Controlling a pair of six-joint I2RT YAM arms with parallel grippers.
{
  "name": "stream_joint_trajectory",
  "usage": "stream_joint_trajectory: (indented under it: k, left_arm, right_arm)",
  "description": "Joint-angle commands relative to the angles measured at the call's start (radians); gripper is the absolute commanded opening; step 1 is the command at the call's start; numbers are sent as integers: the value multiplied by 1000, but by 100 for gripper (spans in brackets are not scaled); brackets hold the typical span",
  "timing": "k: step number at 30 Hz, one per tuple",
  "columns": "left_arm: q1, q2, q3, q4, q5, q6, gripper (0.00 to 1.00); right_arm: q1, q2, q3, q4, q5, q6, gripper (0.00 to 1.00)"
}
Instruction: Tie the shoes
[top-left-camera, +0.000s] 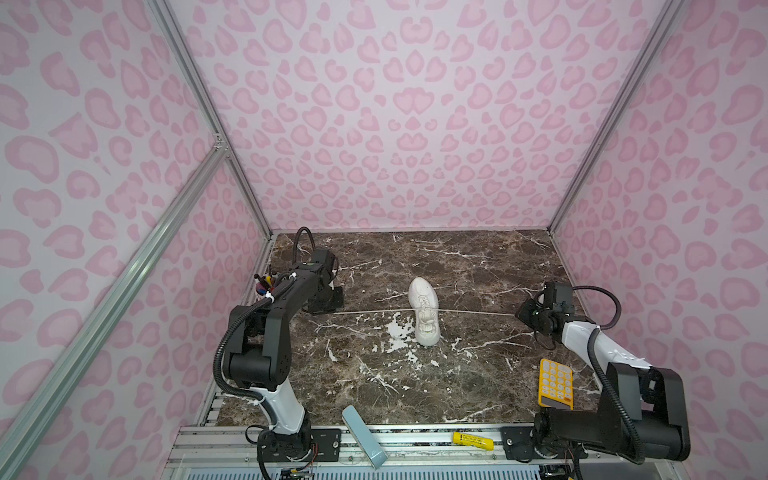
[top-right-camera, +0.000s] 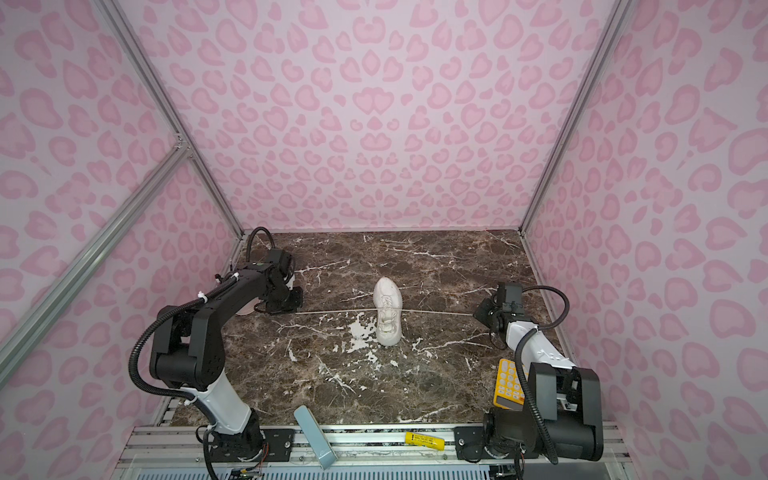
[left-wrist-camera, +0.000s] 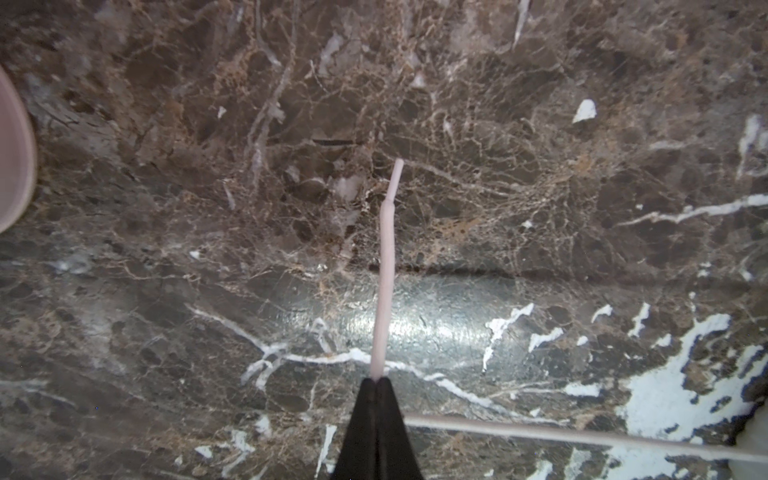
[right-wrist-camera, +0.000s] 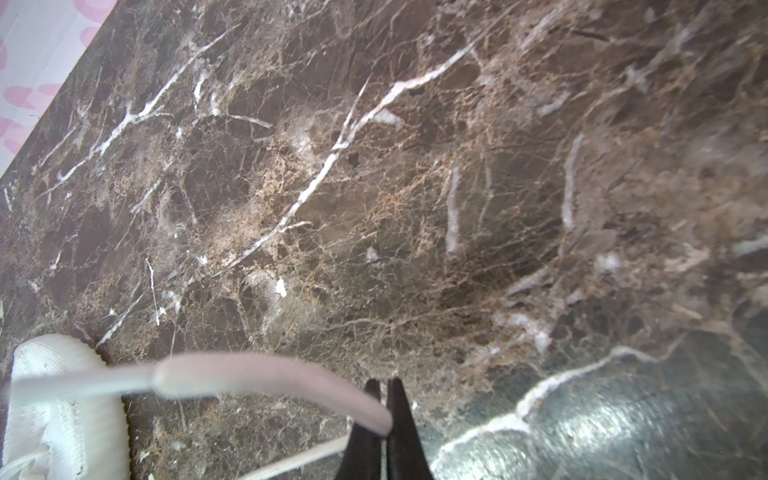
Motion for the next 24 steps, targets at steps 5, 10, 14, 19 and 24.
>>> stream_joint_trajectory:
  k: [5, 10, 14, 19, 24]
  left_arm:
    - [8, 8, 25, 23, -7, -38, 4]
    - [-24, 2, 72, 30, 40, -53, 4]
    - [-56, -21, 74, 30, 34, -58, 4]
    - [-75, -51, 58, 36, 44, -70, 4]
    - [-85, -60, 52, 34, 54, -76, 4]
  right_arm:
    - [-18, 2, -5, 28, 71, -7, 0]
    - [-6, -9, 18, 21, 38, 2, 0]
    - [51, -33, 52, 4, 21, -18, 0]
    - [182, -33, 150, -80, 46, -47, 1]
    - [328, 1, 258, -151, 55, -67, 1]
